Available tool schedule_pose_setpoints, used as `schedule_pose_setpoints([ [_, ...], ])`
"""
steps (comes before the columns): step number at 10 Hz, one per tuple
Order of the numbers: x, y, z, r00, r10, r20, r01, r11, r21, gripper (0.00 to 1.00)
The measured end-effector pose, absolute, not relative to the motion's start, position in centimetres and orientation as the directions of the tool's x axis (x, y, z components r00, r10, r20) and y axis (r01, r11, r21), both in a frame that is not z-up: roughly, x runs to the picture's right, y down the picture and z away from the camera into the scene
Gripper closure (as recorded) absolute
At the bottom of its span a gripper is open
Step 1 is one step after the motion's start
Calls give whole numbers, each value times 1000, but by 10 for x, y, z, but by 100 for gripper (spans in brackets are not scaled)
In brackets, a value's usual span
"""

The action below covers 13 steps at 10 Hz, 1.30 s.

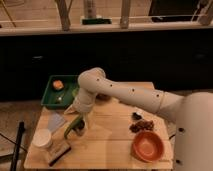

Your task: Place pepper in metal cup

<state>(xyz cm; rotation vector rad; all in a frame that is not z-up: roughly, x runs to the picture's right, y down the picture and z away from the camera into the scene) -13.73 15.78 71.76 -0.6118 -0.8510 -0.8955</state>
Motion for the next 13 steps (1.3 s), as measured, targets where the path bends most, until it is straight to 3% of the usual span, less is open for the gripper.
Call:
schedule_pose_setpoints([
  [13, -133, 153, 722, 340, -417, 843, 856, 508, -94, 20],
])
